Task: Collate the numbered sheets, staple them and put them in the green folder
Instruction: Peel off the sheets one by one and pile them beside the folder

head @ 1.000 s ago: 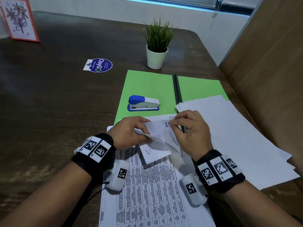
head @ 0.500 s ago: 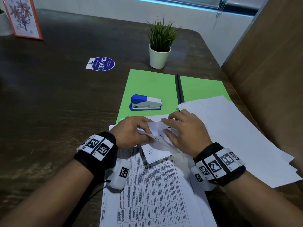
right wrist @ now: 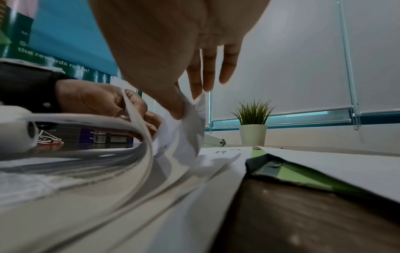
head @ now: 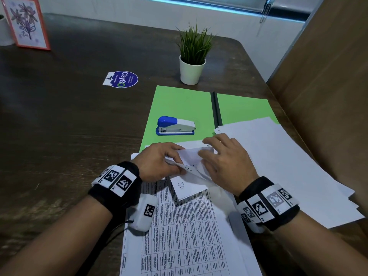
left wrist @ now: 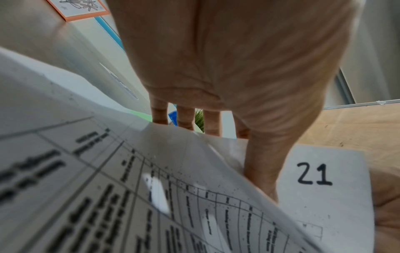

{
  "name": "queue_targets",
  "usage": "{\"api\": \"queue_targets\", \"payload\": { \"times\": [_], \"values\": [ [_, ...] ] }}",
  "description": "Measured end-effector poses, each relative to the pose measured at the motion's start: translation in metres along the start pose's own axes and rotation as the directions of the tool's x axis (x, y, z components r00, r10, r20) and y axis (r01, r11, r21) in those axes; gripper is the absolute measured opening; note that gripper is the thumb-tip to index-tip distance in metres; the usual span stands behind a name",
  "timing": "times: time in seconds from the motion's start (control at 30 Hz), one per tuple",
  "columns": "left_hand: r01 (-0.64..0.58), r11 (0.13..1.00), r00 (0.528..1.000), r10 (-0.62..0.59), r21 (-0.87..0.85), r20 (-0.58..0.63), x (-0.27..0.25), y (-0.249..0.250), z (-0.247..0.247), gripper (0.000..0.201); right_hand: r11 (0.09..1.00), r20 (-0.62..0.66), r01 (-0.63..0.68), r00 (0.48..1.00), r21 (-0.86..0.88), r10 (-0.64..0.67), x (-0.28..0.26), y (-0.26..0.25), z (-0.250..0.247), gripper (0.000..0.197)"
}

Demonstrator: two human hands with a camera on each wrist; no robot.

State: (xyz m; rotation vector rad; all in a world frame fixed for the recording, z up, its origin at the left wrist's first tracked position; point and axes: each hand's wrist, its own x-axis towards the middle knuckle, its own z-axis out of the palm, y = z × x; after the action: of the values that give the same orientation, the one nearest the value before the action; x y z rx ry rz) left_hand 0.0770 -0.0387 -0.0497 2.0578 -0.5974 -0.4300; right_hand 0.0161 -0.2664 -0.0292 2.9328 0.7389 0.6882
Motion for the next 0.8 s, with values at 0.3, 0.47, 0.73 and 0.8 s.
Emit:
{"api": "queue_targets", "payload": {
  "times": [0.3, 0.47, 0.73, 0.8],
  "values": [
    [-0.014, 1.000, 1.000, 0.014, 0.019, -0.014, -0.001, 0.000, 0.000, 0.015, 0.986, -0.068, -0.032, 0.997, 0.164, 0.043, -0.004, -0.004, 0.006, 0.023],
    [-0.021, 1.000, 1.000, 0.021, 0.011, -0.020, -0.002, 0.004, -0.001, 0.015, 0.954, 0.004, -0.084, 0.996, 0.287, 0.086, -0.005, -0.002, 0.007, 0.031],
    [-0.039, 0.999, 0.999, 0.040, 0.023, -0.023, -0.001, 0.001, 0.000, 0.017, 0.686, 0.479, -0.580, 0.797, 0.439, 0.367, -0.010, 0.006, 0.006, 0.043],
    [-0.018, 0.999, 0.999, 0.020, 0.030, -0.045, -0.001, 0.001, -0.001, 0.040, 0.625, 0.442, -0.607, 0.791, 0.490, 0.422, -0.013, 0.002, 0.004, 0.049]
  ]
}}
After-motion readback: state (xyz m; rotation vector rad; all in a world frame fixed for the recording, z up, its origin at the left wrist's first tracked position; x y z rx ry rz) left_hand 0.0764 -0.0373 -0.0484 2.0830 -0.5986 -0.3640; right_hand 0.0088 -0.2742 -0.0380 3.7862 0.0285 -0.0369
